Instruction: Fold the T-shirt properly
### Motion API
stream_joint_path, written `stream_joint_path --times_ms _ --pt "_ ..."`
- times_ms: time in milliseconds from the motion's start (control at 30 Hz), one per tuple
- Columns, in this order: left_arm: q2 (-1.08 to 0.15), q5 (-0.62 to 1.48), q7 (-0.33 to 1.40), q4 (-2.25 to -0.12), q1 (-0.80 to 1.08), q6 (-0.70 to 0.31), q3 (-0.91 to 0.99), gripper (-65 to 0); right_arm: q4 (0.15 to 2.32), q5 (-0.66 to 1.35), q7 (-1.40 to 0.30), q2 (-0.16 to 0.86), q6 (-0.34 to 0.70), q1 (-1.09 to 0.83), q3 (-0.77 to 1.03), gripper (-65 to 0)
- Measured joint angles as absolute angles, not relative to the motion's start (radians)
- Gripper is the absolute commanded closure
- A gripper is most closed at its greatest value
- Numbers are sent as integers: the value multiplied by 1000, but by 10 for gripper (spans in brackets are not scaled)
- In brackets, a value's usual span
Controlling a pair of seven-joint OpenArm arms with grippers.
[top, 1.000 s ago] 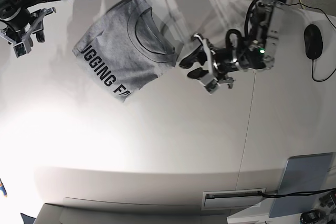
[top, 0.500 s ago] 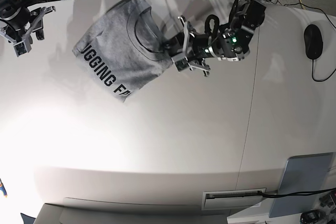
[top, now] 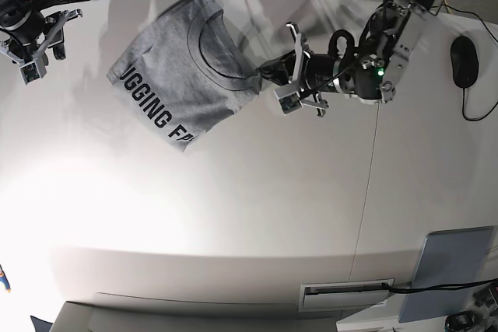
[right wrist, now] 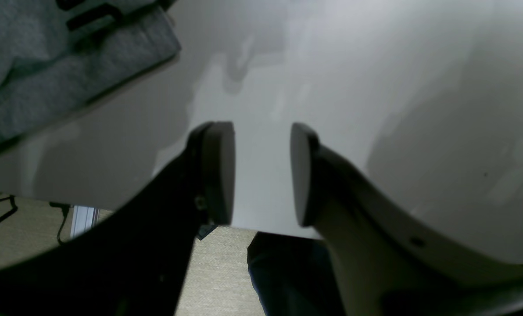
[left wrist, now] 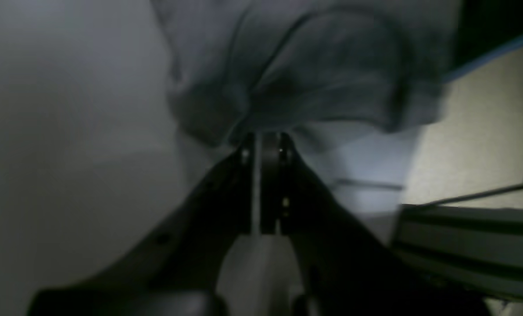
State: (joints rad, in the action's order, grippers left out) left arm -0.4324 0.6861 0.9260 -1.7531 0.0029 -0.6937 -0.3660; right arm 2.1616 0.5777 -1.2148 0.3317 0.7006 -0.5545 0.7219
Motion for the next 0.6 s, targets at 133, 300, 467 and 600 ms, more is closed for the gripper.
stream_joint_path --times_ms 133,300,467,600 --pt "-431 683 935 -1754 5 -693 -366 -93 2162 578 -1211 332 701 -554 722 -215" --pt "-378 754 938 -1754 14 -648 -366 -142 2162 574 -1105 332 701 -554 707 -214" --pt "-273 769 937 -1754 59 -649 -366 0 2136 474 -1086 332 698 -500 615 -126" --pt "-209 768 939 -1754 94 -648 -365 0 2065 376 -1041 329 698 -425 516 -57"
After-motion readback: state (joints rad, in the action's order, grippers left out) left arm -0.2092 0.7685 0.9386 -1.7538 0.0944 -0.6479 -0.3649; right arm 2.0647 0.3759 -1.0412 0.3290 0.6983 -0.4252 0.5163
